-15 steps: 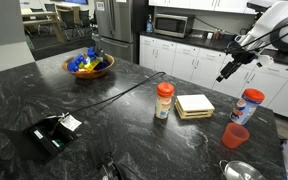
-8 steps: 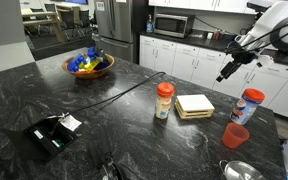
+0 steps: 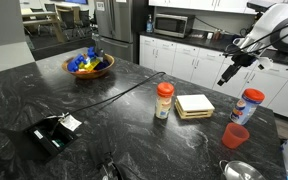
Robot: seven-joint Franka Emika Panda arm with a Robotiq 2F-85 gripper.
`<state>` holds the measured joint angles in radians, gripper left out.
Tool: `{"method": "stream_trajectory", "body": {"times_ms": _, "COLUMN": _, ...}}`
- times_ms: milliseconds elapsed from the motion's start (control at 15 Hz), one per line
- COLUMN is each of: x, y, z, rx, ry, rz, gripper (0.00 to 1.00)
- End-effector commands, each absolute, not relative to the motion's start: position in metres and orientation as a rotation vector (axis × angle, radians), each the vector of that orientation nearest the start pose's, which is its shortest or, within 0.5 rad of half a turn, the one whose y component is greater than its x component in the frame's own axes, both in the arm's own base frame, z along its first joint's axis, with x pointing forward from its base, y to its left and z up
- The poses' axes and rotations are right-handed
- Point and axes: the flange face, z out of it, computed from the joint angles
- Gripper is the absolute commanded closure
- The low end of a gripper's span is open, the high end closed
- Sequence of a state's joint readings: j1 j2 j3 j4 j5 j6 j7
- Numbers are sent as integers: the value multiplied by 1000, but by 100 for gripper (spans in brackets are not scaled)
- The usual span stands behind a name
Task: Pick up the lid off the silver pot and put it on the table.
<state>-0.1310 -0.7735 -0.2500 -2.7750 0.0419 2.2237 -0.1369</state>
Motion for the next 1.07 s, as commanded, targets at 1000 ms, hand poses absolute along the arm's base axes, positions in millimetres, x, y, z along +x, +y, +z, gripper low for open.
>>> {"method": "stream_trajectory", "body": {"times_ms": 1000, "x": 313, "y": -81, "z": 460, "rx": -2947, "ry": -45, "rz": -425, "gripper": 0}}
